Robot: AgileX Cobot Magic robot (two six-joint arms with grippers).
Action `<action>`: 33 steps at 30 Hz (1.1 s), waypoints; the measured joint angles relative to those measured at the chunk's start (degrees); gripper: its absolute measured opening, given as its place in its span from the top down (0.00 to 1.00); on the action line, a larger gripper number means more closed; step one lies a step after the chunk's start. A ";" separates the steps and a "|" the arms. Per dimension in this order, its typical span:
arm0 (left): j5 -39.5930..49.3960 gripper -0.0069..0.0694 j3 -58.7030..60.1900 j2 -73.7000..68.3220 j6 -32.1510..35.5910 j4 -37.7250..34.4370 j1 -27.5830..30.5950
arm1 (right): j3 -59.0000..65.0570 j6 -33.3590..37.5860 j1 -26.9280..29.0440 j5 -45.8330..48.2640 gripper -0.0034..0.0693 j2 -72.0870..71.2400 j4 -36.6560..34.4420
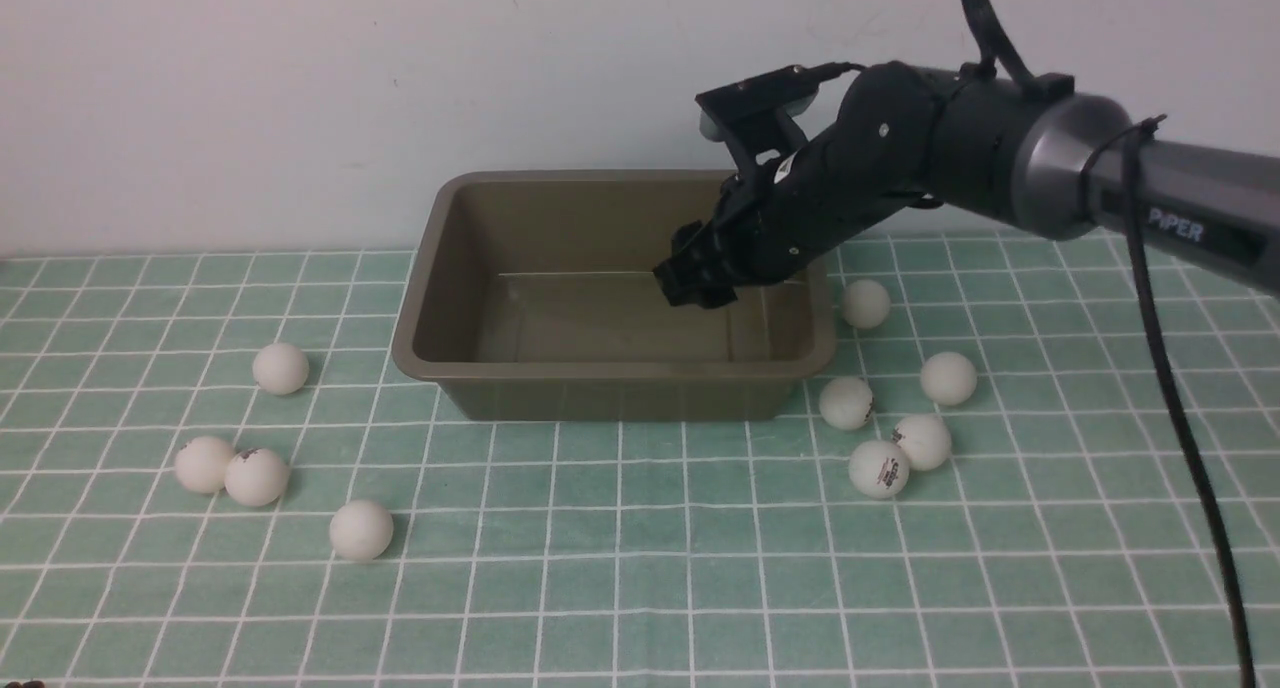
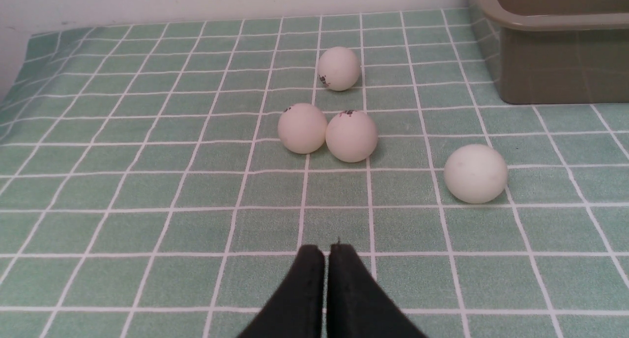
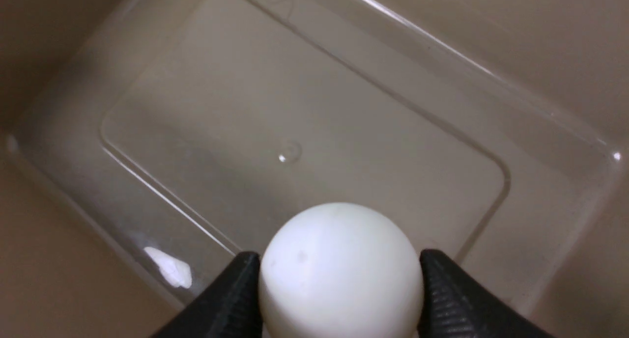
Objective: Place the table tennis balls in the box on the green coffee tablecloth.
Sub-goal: 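Release the ping pong ball into the bin and lift the gripper away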
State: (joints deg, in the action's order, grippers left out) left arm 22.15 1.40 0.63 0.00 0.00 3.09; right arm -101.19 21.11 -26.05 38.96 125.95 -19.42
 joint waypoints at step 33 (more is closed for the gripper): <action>0.00 0.91 0.00 0.00 0.00 0.00 0.00 | -20.25 -14.48 14.92 28.81 0.38 0.24 16.40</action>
State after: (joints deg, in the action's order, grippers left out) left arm 22.15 1.40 0.63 0.00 0.00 3.09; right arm -121.44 6.63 -11.13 67.76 126.19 -3.02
